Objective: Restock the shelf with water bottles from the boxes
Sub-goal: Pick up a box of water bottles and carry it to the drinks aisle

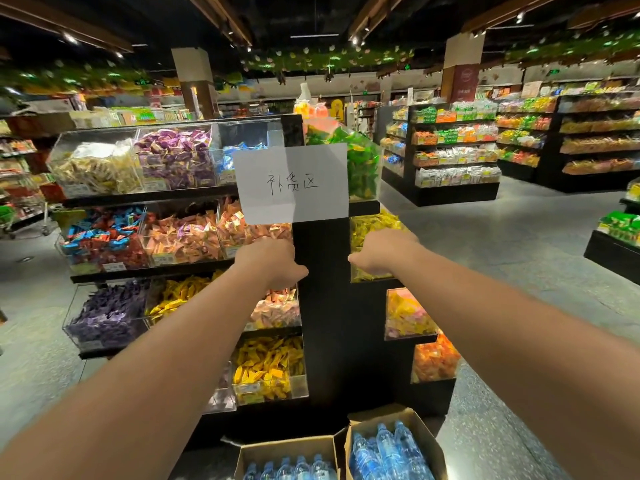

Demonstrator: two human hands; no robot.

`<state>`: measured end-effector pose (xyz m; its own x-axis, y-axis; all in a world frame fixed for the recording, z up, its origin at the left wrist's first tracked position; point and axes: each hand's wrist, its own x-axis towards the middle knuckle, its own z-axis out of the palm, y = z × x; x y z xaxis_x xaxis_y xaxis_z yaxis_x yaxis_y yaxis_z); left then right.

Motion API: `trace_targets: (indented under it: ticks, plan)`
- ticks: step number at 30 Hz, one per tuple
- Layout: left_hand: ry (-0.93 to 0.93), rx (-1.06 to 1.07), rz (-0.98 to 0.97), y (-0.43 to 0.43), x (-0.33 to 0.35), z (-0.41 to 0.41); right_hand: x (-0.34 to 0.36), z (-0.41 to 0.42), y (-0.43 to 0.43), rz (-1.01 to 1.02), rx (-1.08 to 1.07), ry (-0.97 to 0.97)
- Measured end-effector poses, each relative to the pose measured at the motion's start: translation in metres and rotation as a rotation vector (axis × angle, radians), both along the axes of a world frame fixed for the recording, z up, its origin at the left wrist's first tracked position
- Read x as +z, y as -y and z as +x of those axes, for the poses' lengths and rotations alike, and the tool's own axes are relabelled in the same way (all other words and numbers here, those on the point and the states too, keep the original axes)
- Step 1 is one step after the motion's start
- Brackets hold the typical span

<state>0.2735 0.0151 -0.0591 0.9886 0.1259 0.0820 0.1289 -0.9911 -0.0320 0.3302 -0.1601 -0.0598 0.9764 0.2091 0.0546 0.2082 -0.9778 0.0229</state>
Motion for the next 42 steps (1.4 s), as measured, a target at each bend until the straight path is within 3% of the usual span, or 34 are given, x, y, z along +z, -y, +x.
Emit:
trace_targets:
  ticks: [26,42]
  plan:
    - [-0.029,-0.218,0.046,-0.146,-0.033,0.085,-0.031,0.043,-0.142,-0.071,-0.179,-0.081]
    - [-0.099,-0.183,0.047,-0.127,-0.060,0.163,-0.059,0.127,-0.124,-0.114,-0.158,-0.129]
